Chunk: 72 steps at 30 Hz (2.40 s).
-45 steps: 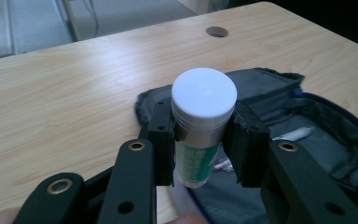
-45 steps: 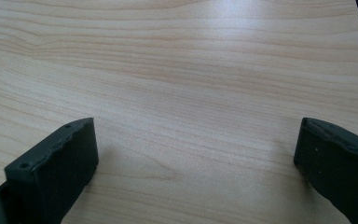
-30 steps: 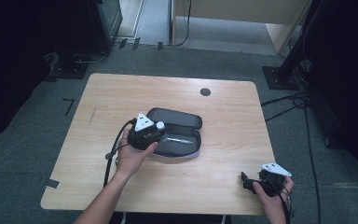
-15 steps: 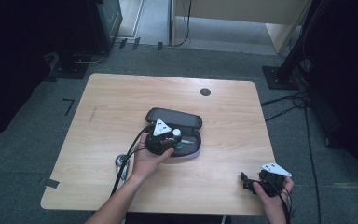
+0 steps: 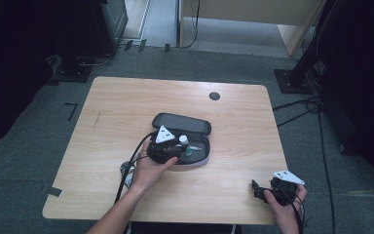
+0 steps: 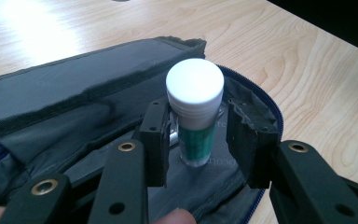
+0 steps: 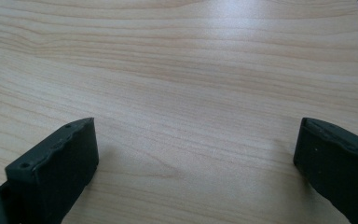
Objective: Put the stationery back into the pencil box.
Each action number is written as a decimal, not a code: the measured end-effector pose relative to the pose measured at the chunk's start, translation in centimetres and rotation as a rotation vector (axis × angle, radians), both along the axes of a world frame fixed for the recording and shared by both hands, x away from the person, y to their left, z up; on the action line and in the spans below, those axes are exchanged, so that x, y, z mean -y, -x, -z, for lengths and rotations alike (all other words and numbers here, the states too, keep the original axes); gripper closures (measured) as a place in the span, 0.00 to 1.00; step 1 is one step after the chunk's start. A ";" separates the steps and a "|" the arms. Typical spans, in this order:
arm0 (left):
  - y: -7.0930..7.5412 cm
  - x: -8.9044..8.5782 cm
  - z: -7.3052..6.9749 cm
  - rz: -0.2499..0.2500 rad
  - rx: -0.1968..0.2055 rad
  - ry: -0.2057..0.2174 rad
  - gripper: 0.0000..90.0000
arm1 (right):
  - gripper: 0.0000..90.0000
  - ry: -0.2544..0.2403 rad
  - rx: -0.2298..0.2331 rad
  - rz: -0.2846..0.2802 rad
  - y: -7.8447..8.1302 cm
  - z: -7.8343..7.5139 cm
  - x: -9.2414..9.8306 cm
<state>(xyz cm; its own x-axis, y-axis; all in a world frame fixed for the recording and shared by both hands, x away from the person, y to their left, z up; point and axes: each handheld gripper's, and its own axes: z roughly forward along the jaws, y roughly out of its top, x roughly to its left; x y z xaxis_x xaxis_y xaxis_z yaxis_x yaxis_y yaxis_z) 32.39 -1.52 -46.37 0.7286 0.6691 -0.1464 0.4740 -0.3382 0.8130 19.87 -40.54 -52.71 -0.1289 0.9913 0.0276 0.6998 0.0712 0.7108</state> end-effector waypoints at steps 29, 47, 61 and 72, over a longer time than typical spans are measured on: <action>-0.9 -1.2 0.9 -0.058 -0.034 -0.036 0.60 | 0.00 0.000 0.000 0.000 0.0 0.0 0.0; 1.5 -6.8 -0.5 -0.161 -0.009 0.006 0.44 | 0.00 0.001 0.000 0.000 0.0 0.0 0.0; 3.1 -11.7 -0.1 -0.285 -0.047 -0.026 0.29 | 0.00 -0.001 -0.005 0.007 0.0 0.0 0.0; 4.4 -14.3 1.4 -0.377 -0.088 -0.076 0.21 | 0.00 -0.001 -0.005 0.008 0.0 0.0 0.0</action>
